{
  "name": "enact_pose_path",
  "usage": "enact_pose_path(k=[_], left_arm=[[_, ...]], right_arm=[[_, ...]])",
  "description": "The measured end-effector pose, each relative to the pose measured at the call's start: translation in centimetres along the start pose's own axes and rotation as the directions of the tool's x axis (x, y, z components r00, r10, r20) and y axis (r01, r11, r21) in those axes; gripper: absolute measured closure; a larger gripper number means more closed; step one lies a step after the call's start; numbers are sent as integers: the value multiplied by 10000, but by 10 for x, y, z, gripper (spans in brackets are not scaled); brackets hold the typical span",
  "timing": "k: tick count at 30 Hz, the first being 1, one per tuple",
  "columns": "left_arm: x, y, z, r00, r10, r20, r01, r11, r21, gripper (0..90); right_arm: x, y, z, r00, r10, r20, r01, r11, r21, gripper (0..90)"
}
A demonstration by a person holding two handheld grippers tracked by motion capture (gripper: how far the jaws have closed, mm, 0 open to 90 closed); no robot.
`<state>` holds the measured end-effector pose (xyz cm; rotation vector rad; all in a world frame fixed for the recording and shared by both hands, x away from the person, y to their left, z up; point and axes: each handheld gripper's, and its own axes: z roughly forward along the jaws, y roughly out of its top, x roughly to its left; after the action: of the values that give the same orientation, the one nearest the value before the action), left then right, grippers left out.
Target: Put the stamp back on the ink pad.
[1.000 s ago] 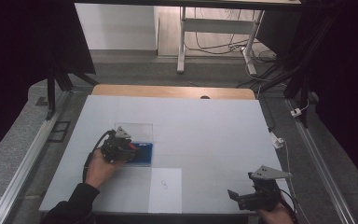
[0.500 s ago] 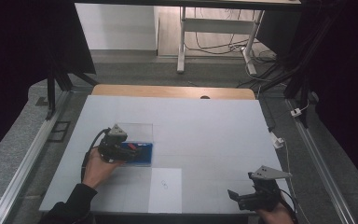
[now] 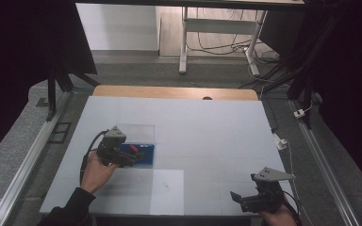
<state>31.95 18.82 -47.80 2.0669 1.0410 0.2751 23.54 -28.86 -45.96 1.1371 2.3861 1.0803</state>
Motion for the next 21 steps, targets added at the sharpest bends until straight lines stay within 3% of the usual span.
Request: enact_pose_path(k=[3,12,21], left_arm=[[-3,-1,-4,9998,139,109,-138,9999,-65,0],[-10,-7,-24,9976,89,692,-59,9990,-435,0],[-19,-18,-43,9969,59,786,-18,9986,-528,0]], right_arm=[[0,0,0,10000,10,3,-10,10000,-1,0],[0,0,0,10000,4,11,-4,10000,9,0],[0,0,0,10000,17,28,-17,10000,24,0]])
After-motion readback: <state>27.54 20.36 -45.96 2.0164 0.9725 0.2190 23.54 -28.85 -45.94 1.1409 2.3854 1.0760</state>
